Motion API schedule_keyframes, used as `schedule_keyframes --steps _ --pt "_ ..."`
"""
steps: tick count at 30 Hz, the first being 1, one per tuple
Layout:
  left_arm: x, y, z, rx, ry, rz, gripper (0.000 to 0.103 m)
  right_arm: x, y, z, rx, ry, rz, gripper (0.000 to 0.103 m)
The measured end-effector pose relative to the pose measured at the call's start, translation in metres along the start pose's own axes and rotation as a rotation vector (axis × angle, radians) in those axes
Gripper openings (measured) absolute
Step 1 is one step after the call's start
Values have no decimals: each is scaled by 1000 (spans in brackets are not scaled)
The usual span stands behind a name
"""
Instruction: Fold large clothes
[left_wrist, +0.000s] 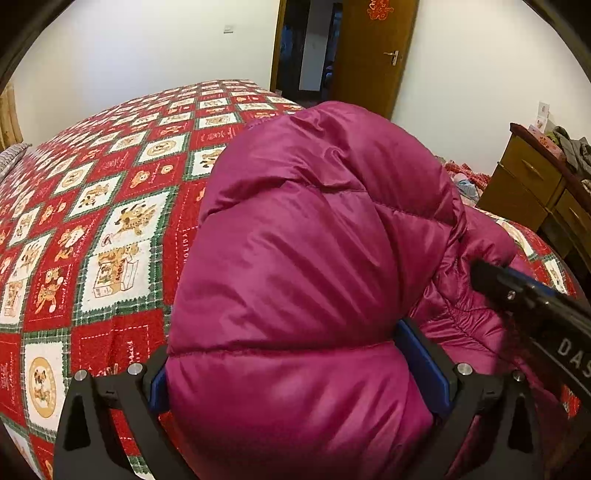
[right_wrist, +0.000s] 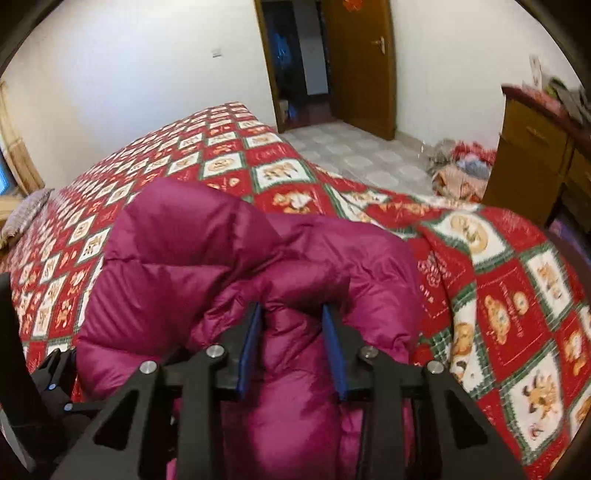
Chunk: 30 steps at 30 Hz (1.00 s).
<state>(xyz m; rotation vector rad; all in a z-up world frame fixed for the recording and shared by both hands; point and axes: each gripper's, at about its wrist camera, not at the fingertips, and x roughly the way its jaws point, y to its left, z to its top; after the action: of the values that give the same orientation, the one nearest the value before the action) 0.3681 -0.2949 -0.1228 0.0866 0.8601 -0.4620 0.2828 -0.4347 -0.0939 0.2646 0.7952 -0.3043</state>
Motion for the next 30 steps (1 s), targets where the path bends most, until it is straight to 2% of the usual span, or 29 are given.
schedule_keyframes --steps 6,13,16,20,23,24,25,27,29,30 --pt "11 -6 7 1 45 46 102 17 -3 0 -25 31 -4 37" --pt "23 -6 10 -30 71 39 103 30 -18 5 42 67 94 37" --pt "22 -7 8 -25 64 41 103 30 -11 5 12 69 57 37" --pt "13 1 6 -15 93 -19 102 27 -3 3 -20 58 10 37" --pt "-11 8 1 11 83 -60 102 20 4 1 -62 39 -32 42" --pt "-25 10 -1 25 64 -61 102 14 6 0 -76 32 -41 50" --pt "-33 9 -3 39 50 -58 102 8 7 0 -83 24 -44 64" --pt "-59 10 -11 92 0 -21 102 -16 7 -5 -74 -21 -40 79" --pt "-76 11 -18 117 -22 18 102 -49 7 -17 -53 -83 -15 81" --pt "-84 12 -23 123 -25 36 102 -58 8 -21 -57 -87 -17 81"
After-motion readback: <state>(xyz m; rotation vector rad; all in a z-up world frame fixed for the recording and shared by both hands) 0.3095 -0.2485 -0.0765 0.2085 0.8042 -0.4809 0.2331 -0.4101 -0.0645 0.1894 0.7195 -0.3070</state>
